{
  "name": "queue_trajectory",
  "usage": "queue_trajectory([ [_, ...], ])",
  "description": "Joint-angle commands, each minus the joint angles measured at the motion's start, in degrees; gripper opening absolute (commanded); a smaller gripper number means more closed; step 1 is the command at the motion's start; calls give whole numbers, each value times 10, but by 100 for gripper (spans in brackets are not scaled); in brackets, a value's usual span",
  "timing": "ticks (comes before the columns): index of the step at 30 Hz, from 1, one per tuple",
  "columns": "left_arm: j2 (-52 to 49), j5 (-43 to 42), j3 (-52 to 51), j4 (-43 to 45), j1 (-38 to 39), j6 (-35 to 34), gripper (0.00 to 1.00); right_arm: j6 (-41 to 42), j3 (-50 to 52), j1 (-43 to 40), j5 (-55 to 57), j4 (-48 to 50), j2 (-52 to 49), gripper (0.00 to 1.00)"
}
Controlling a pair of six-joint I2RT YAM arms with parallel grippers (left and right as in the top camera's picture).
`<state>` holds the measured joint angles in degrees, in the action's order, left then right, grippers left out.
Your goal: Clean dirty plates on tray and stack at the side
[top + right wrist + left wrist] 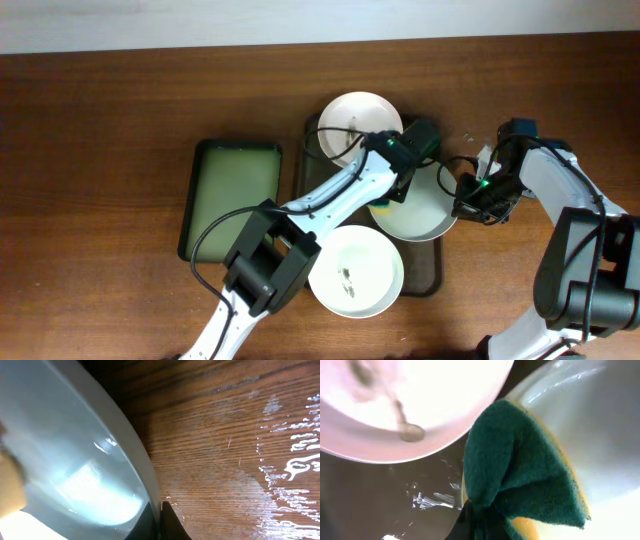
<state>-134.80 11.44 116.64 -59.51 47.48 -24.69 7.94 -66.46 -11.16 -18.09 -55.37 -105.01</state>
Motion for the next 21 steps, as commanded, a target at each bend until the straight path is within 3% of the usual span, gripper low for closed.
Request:
queue_trajectory([
  [1, 1, 13, 87, -60, -16, 8, 0, -2, -9, -4, 27, -23, 31, 4],
  [8, 33, -7, 213, -257, -79, 26, 0, 1, -13, 16, 85, -59, 183, 4],
  [15, 123, -19, 210, -372, -221, 94, 0, 137, -13, 200, 441, -74, 248, 4],
  [21, 226, -4, 127, -372, -269, 102, 0, 150, -13, 341, 595, -73, 248, 4],
])
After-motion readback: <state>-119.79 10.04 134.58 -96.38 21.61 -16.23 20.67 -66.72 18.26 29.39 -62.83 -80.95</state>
